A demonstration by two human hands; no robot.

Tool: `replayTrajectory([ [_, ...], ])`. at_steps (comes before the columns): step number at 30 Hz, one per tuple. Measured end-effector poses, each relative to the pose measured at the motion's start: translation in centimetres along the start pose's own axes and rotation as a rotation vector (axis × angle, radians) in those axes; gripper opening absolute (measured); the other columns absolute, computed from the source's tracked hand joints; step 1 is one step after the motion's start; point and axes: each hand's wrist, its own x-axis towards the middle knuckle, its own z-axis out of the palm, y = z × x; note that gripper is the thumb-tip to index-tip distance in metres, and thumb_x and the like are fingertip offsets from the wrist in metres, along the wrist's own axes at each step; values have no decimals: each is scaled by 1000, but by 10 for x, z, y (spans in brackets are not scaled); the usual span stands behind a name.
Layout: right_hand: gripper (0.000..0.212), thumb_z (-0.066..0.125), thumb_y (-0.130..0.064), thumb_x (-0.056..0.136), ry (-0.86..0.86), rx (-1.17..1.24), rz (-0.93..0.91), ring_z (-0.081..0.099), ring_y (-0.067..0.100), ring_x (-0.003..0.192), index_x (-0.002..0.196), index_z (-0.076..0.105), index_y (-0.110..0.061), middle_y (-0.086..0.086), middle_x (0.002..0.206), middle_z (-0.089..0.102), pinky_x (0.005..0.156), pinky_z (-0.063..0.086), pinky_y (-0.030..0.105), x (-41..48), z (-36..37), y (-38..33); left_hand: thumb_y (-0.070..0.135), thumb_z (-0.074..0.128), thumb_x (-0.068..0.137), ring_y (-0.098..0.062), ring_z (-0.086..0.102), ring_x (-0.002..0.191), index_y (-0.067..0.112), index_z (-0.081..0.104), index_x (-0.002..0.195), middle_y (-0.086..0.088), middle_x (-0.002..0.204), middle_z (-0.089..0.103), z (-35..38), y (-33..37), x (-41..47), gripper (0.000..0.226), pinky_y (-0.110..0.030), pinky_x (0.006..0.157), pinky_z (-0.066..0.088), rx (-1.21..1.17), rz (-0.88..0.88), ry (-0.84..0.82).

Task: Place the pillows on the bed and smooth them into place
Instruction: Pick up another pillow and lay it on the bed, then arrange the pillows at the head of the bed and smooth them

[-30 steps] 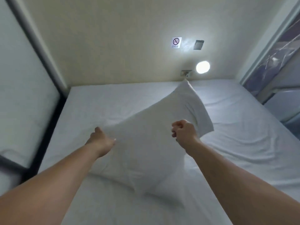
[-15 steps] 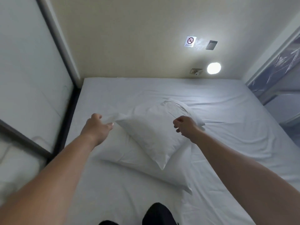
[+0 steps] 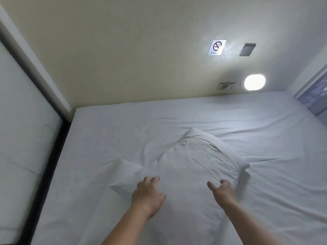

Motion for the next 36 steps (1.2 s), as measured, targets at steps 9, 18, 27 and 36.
replayTrajectory([
  [9, 115, 81, -56, 66, -77, 434, 449, 32, 39, 140, 153, 15, -19, 6, 159, 21, 106, 31, 65, 64, 28, 49, 90, 55, 35, -35, -24, 146, 52, -8, 146, 6, 161, -23, 64, -11, 114, 133, -72, 108, 2, 307, -13, -171],
  [18, 95, 91, -32, 42, 227, 495, 140, 65, 30, 106, 126, 51, -11, 12, 120, 66, 98, 53, 45, 44, 38, -29, 86, 61, 46, -32, -1, 150, 49, 3, 149, 5, 164, -9, 36, -39, 121, 124, -63, 113, 12, 27, 9, -305],
  [27, 53, 65, -13, 75, 110, 42, -270, 51, 34, 112, 124, 45, -6, 15, 118, 51, 87, 48, 33, -55, 67, -310, 47, 58, 88, -15, 61, 113, 36, 65, 121, 11, 126, 66, -144, -62, 85, 35, -36, 100, 47, -1058, 59, -258],
  [36, 72, 65, -29, 86, -457, 130, -255, 57, 25, 103, 148, 32, -16, 11, 129, 52, 76, 48, 31, -52, 197, -270, 15, 86, 66, -28, 72, 91, 19, 62, 119, -7, 105, 75, -214, -176, 102, 59, -34, 74, 59, -732, -138, -161],
])
